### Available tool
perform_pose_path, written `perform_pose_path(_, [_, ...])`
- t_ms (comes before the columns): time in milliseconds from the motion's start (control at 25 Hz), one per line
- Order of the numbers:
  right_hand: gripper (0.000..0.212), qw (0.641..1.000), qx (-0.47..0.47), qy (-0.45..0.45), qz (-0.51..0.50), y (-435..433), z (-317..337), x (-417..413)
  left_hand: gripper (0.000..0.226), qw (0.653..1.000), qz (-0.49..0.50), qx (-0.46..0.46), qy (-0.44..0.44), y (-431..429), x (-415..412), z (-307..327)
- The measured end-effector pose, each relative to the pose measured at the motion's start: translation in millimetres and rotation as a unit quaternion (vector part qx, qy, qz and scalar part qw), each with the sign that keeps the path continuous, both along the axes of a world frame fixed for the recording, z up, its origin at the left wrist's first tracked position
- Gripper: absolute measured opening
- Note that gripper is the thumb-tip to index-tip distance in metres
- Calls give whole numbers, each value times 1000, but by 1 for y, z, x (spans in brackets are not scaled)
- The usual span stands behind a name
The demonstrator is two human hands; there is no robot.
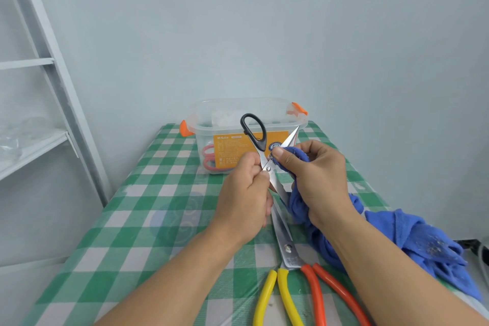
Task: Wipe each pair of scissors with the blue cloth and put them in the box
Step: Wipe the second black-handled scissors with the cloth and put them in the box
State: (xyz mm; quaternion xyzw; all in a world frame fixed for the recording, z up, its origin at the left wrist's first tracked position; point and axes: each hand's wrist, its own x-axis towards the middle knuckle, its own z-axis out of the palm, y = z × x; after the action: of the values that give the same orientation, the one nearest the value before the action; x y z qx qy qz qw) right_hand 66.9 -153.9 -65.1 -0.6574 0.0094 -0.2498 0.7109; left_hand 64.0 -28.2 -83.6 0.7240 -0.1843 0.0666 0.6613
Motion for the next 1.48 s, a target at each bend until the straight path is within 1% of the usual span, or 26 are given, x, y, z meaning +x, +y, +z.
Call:
perform_pose_path(160, [20,1000,4,-12,-13,-4,3,-1,7,1000,-11,-7,-3,1,-2,0])
perform_pose_path(240, [19,1000,12,-9,-1,-4,2,-1,12,1000,-20,-11,0,3,-1,-2])
perform_pose_path(320, [16,999,32,-5,11,-5,2,-2,22,999,-29,-16,5,6,1,-4])
perform_pose_path(440, [11,996,77,-28,21,-13,6,-4,21,999,-32,-26,12,9,4,-6])
perform_pose_path(480, [8,996,72,-33,33,-14,8,-6,17,999,-34,-30,15,9,5,-7])
perform_pose_path(560, [4,997,29,-20,67,-11,7,-9,9,998,-42,-38,22,9,5,-7])
perform_pose_path(640, [13,997,-11,0,76,-5,3,-10,10,997,-50,-43,35,7,5,-6])
perform_pose_path(760, [30,996,-60,36,58,1,2,-8,13,998,-46,-34,38,5,3,-7])
perform_pose_path(880, [30,994,-32,73,74,2,3,-10,13,1000,-22,-2,22,4,4,-9])
perform_pose_path(960, [33,993,-22,91,66,4,4,-11,13,1000,-7,10,15,2,5,-10])
perform_pose_path(1120, [26,983,104,102,112,11,11,-16,15,1000,0,6,11,-1,4,-7])
perform_pose_path(1200, [30,982,111,95,121,10,9,-13,14,1000,6,12,8,0,4,-6])
perform_pose_path(1320, [34,991,81,63,89,8,6,-11,10,1000,5,18,6,-1,1,-5])
perform_pose_path(1480, [23,991,99,47,79,8,4,-9,9,1000,2,19,10,0,1,-5])
